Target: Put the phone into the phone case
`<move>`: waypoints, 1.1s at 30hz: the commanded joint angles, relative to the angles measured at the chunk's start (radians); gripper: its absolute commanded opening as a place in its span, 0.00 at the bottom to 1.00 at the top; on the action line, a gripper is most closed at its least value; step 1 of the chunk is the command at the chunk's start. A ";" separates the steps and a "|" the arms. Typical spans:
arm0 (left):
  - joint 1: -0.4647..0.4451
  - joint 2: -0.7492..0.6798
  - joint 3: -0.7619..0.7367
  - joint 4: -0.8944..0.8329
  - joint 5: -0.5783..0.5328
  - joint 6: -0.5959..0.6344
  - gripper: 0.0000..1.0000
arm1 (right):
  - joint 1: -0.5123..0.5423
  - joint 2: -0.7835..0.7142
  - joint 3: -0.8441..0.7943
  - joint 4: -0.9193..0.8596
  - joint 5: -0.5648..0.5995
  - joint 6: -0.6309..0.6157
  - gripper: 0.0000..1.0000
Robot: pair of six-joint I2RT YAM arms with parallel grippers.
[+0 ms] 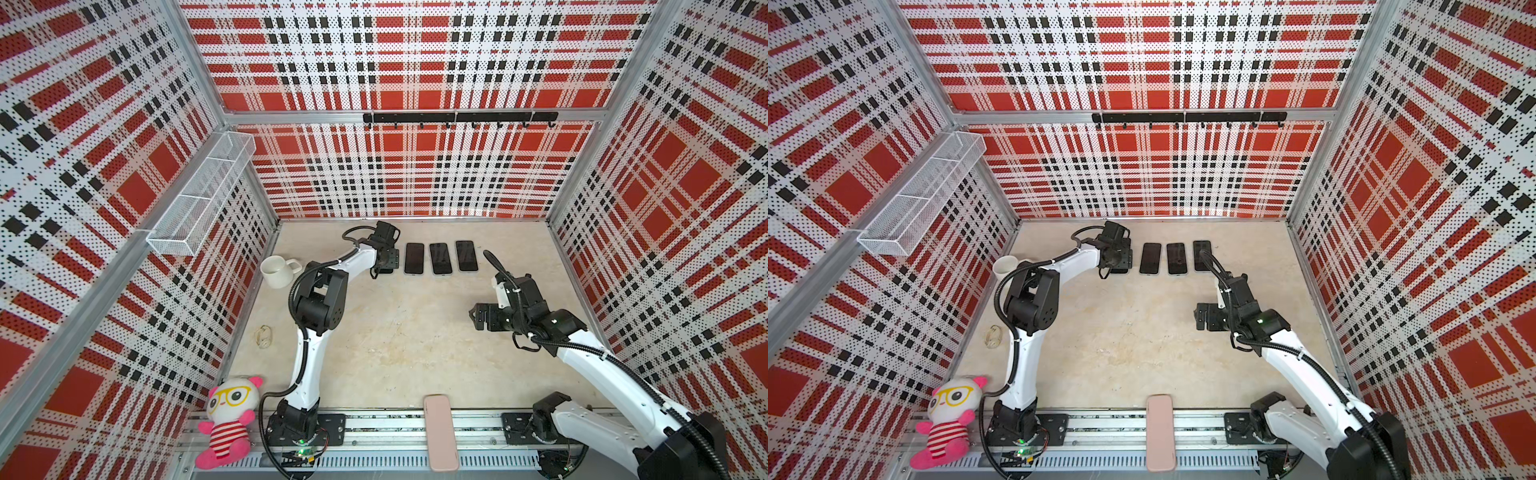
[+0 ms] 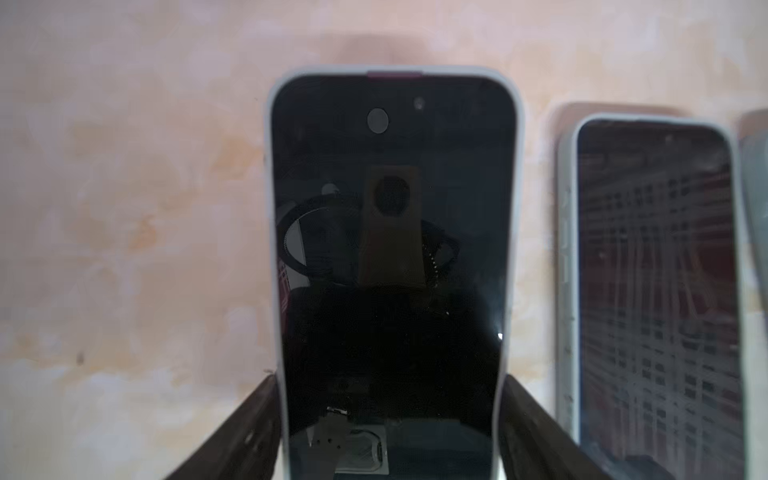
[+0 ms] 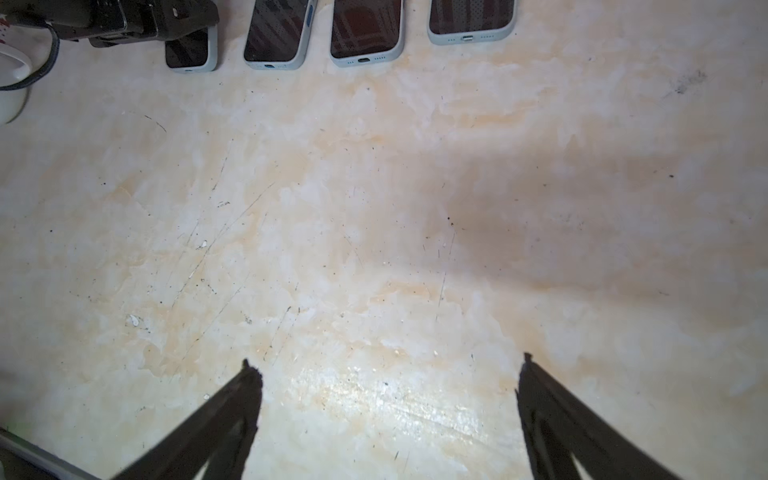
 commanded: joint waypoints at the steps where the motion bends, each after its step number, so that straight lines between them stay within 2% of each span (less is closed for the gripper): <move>1: -0.002 0.007 0.030 -0.019 0.014 0.040 0.74 | -0.011 -0.018 -0.006 -0.017 0.019 -0.001 0.98; 5: 0.004 -0.008 0.015 -0.017 0.006 0.050 0.85 | -0.011 -0.008 0.005 -0.017 0.011 0.000 0.98; 9: 0.010 -0.095 -0.019 0.005 -0.020 0.067 0.99 | -0.012 -0.016 0.014 -0.015 0.019 -0.008 0.98; 13: 0.016 -0.233 -0.106 0.025 -0.074 0.065 0.98 | -0.013 0.004 0.034 -0.005 0.046 -0.036 0.99; 17: 0.017 -0.474 -0.364 0.139 -0.191 0.037 0.98 | -0.016 0.014 0.050 0.046 0.166 -0.070 1.00; 21: 0.035 -0.746 -0.662 0.300 -0.322 0.013 0.98 | -0.028 0.022 0.041 0.114 0.354 -0.077 1.00; 23: 0.061 -0.861 -0.776 0.351 -0.361 -0.001 0.98 | -0.030 0.015 0.007 0.170 0.453 -0.080 1.00; 26: 0.112 -1.036 -0.968 0.480 -0.403 -0.012 0.98 | -0.036 -0.026 -0.105 0.346 0.597 -0.101 1.00; 30: 0.210 -1.215 -1.213 0.729 -0.441 -0.018 0.98 | -0.054 -0.065 -0.273 0.642 0.650 -0.199 1.00; 33: 0.256 -1.261 -1.348 0.895 -0.454 0.003 0.98 | -0.081 -0.041 -0.332 0.767 0.645 -0.223 1.00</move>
